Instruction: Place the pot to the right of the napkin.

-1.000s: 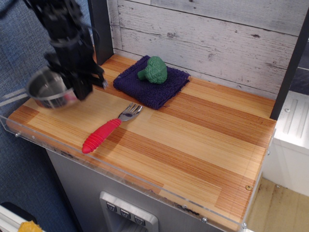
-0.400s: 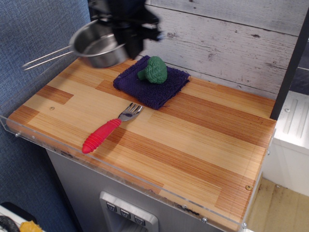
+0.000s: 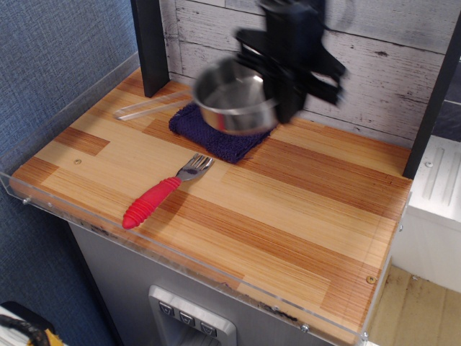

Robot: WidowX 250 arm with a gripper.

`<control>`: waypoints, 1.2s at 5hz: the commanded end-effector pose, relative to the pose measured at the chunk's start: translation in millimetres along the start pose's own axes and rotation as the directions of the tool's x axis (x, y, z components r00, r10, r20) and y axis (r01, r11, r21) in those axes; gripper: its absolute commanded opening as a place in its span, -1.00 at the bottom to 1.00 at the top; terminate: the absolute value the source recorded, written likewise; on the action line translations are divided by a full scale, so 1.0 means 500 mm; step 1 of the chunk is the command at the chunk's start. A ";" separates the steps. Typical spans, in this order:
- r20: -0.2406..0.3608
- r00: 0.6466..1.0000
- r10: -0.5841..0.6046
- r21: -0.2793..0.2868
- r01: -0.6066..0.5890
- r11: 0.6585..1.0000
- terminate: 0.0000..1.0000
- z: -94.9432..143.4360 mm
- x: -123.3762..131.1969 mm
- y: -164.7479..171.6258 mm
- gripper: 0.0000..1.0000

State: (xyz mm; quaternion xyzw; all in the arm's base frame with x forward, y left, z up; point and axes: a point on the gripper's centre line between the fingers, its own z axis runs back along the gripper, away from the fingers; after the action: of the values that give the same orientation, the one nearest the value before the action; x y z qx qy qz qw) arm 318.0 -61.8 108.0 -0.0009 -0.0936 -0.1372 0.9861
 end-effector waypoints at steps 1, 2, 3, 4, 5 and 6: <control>-0.072 0.989 -0.130 0.029 0.132 0.991 -1.00 -0.059 -0.008 -0.067 -1.00; -0.117 0.981 -0.156 0.023 0.160 0.987 -1.00 -0.107 0.000 -0.067 -1.00; -0.081 0.976 -0.201 -0.017 0.200 0.980 -1.00 -0.140 0.021 -0.055 -1.00; -0.007 0.955 -0.296 -0.071 0.295 0.953 -1.00 -0.151 0.047 -0.066 -1.00; 0.024 0.927 -0.373 -0.094 0.374 0.923 -1.00 -0.153 0.056 -0.081 -1.00; 0.019 0.908 -0.419 -0.098 0.419 0.903 -1.00 -0.146 0.055 -0.098 -1.00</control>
State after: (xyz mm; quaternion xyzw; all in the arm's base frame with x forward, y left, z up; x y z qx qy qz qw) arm 348.4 -119.0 24.6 -0.0299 -0.0615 -0.3441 0.9364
